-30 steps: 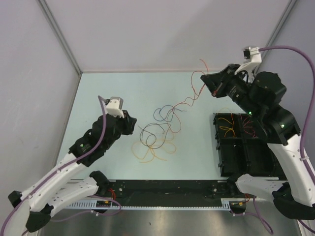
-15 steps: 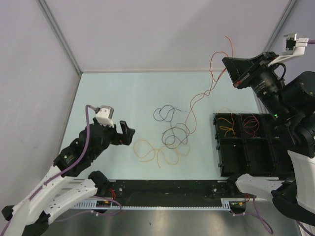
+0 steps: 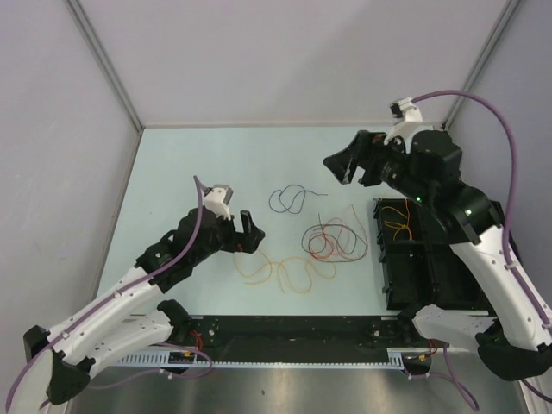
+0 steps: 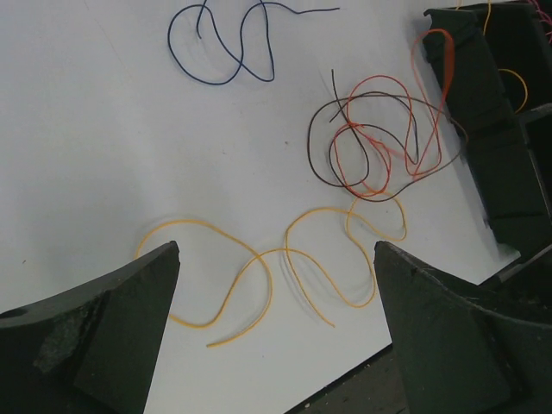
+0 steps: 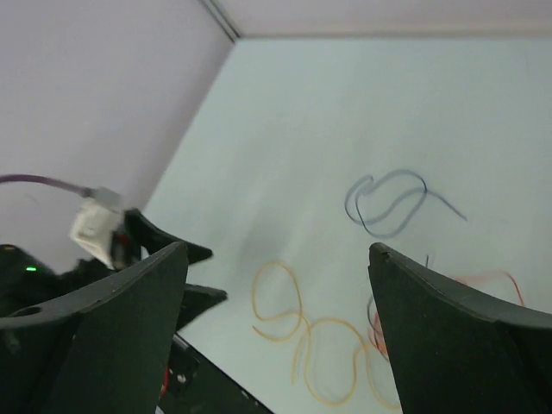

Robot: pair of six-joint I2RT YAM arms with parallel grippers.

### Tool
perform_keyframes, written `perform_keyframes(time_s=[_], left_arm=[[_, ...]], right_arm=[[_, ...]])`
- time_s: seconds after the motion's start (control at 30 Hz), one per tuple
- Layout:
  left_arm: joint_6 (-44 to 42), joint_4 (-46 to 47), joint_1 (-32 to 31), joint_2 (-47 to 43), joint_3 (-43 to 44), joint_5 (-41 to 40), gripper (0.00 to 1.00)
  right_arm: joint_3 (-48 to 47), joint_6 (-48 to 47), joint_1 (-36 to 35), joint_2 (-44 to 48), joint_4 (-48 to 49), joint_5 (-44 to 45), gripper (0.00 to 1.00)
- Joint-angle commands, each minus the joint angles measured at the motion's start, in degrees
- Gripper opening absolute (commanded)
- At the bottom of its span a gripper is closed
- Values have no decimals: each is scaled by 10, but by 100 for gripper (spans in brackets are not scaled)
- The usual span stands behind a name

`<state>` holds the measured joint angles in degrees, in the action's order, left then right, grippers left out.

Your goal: Untangle the cables

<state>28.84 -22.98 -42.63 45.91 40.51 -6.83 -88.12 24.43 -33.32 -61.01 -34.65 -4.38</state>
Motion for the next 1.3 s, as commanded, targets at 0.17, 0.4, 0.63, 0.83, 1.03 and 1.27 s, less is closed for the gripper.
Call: perform_keyframes(time_s=[0.17,0.4,0.63,0.83,1.03,1.27], left_arm=[[-45,-113,-3,-60,93,-42,100],[-100,-214,-3,-93,121,-112,100],[-102,-170,-3,-136,80,-83,100],[-101,-169,-3,-144,77,-79,100],[-102,-162,-3,-163,70,-75,100],[-102,-163,-3,-161,71,-75,100]], right_arm=[[71,29,-6,9,-103,123,87],[181,71,-31,-50,-80,164,83],[206,89,-25,-190,5,129,70],[205,102,-3,-297,63,99,65],[205,119,9,-345,89,97,61],[205,128,18,-388,100,102,54]])
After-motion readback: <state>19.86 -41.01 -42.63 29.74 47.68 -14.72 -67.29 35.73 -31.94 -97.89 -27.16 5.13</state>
